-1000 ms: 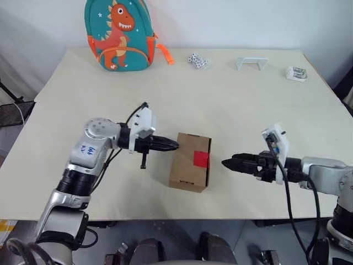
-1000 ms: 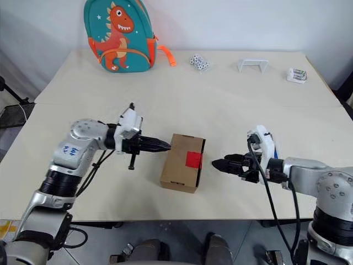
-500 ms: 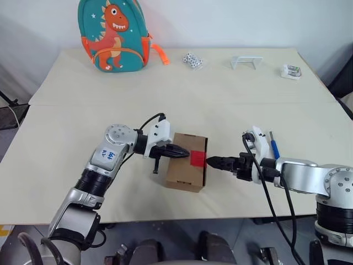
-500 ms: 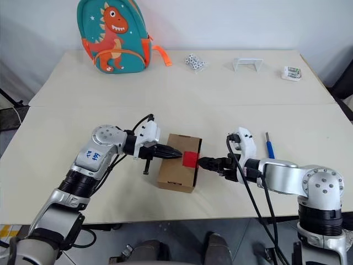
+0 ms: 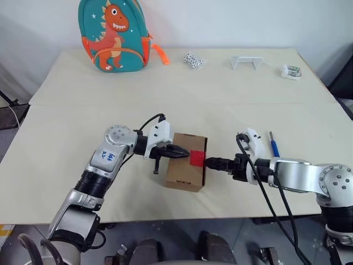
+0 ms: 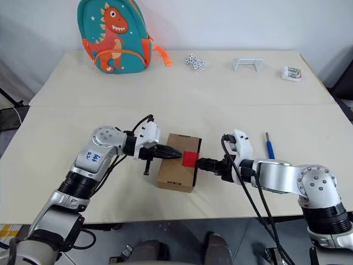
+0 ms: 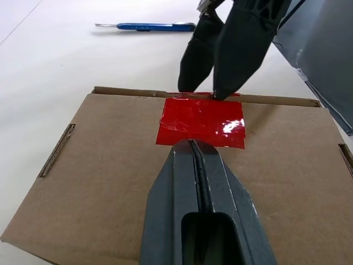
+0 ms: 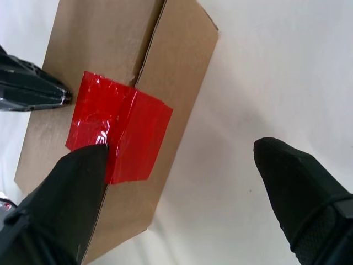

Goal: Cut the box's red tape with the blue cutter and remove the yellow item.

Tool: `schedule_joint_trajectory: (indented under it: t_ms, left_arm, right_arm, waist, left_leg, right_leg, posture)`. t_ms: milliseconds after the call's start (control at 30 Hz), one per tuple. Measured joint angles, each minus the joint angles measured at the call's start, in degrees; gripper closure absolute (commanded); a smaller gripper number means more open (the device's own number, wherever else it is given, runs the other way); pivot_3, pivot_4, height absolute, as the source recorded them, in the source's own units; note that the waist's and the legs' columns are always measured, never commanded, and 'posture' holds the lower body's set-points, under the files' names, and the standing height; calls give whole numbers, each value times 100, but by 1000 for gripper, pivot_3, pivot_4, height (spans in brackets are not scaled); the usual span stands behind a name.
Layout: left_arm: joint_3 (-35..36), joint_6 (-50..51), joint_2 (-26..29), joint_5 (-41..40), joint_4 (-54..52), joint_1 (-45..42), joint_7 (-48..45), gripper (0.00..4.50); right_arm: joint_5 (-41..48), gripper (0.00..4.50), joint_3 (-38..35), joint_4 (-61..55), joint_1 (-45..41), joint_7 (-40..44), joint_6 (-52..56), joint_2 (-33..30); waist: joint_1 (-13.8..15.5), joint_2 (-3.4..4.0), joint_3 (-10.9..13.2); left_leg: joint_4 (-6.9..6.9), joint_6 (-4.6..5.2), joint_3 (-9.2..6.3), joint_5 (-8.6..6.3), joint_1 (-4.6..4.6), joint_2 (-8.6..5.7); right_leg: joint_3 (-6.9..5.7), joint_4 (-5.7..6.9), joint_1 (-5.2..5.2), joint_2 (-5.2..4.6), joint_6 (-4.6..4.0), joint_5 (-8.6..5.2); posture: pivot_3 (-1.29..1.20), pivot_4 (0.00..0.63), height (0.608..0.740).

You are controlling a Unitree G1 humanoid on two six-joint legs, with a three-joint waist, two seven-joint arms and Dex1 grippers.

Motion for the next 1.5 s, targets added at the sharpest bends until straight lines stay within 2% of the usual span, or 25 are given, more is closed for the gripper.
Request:
schedule_joint_trajectory:
  t_ms: [367,500,633,833,1233,1500]
  left_arm:
    - [-2,-75,0,0,-9,29,0,4500]
    - [0,-101,-5,-3,-2,45,1,4500]
    - [52,-153,-4,-10,0,116,3,4500]
    - [68,-158,-68,-10,0,164,29,4500]
    - [74,-182,-75,-19,-169,336,63,4500]
    - [77,-187,-67,-19,-169,344,63,4500]
  right_arm:
    - [-27,88,266,-15,-63,-30,-118,-394]
    - [144,88,518,16,-342,-265,-73,-634]
    - [160,88,874,80,-663,-733,-225,-394]
    - [136,88,1017,198,-821,-933,-216,-270]
    - [-86,88,1020,383,-664,-592,189,-1016]
    - [-388,88,919,447,-645,-151,314,-1035]
  waist:
    - [37,0,0]
    - [50,-1,0]
    - [29,-4,-3]
    - [-1,-10,-8]
    - [36,-9,-9]
    - [38,-9,-9]
  left_leg:
    - [5,3,-1,-2,-2,1]
    - [9,5,-2,-3,-1,2]
    - [11,5,-1,-3,0,4]
    - [16,6,2,-3,3,9]
    - [11,10,0,-5,1,11]
    - [12,12,1,-6,0,11]
  right_leg:
    - [0,-2,2,-1,0,0]
    - [0,-3,3,-2,0,0]
    - [0,0,4,-1,-1,0]
    - [3,1,6,-1,-2,1]
    - [-3,-2,6,-1,-4,0]
    - [-2,-10,7,-1,-4,0]
  posture:
    - [0,150,740]
    - [0,150,740]
    - [0,150,740]
    - [0,150,740]
    - [0,150,740]
    - [0,150,740]
